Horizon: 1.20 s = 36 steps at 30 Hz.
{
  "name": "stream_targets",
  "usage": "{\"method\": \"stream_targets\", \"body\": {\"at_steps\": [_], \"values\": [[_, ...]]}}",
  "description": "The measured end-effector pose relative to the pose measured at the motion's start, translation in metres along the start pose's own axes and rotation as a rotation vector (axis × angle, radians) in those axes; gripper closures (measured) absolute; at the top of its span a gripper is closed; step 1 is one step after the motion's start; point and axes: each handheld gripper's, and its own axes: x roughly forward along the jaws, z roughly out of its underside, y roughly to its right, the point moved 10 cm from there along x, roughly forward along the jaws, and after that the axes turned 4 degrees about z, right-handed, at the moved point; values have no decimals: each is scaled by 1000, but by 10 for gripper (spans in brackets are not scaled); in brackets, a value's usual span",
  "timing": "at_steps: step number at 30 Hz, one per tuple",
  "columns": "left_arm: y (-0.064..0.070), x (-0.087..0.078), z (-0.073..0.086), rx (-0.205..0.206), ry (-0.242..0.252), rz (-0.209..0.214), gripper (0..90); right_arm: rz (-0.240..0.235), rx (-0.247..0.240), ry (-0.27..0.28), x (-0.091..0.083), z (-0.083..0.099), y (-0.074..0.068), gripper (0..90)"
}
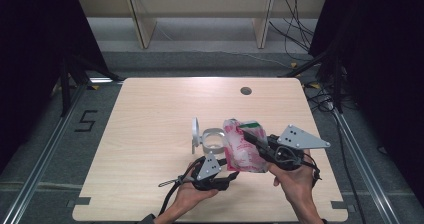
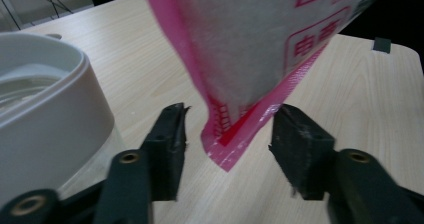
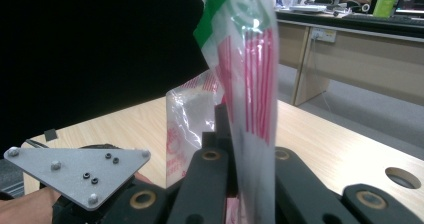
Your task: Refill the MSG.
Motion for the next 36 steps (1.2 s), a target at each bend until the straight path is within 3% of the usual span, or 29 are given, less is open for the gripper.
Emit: {"method": "stream_targets", "body": {"at_steps": [4, 6, 7, 8, 9, 11, 13, 19, 20, 23, 25, 27, 29, 31, 32, 33, 34, 36], "values": [[0, 4, 0, 17, 2, -9, 584, 4, -31, 9, 3, -3, 1, 900], [-3, 4, 0, 59, -14, -39, 633, -8, -4, -1, 5, -3, -1, 900], [-3, 5, 0, 62, -11, -53, 649, -12, -13, 7, 6, -4, -1, 900], [-7, 5, -1, 111, -20, -76, 672, 3, -23, 0, 6, -4, 2, 900], [-7, 6, -2, 113, -23, -78, 698, 12, -19, -9, 6, -5, 3, 900], [-6, 8, -3, 95, -7, -89, 761, 5, -16, -8, 8, -6, 3, 900], [-5, 10, -3, 96, 2, -111, 798, 36, -50, 6, 9, -9, 10, 900], [-1, 19, -6, 61, 17, -110, 817, 46, -6, -20, 17, -9, 17, 900], [-2, 20, -8, 47, 19, -113, 819, 46, -26, -7, 19, -11, 20, 900], [-3, 22, -11, 49, 27, -137, 823, 45, 0, -21, 21, -14, 21, 900], [-3, 22, -13, 21, 37, -146, 824, 50, -18, -17, 23, -16, 25, 900], [-2, 23, -14, 6, 51, -159, 826, 62, 5, -27, 24, -17, 27, 900], [-1, 23, -14, 4, 51, -175, 826, 56, -3, -32, 26, -19, 28, 900], [-1, 25, -15, 13, 57, -187, 827, 70, -46, -16, 29, -22, 31, 900], [2, 25, -11, -44, 43, -200, 827, 68, -20, -29, 29, -21, 28, 900], [1, 26, -11, -44, 42, -208, 827, 56, -29, -24, 32, -21, 28, 900], [0, 28, -14, -11, 50, -212, 828, 53, -18, -35, 32, -21, 27, 900], [1, 30, -14, -23, 58, -220, 828, 79, -68, -34, 35, -22, 31, 900]]}}
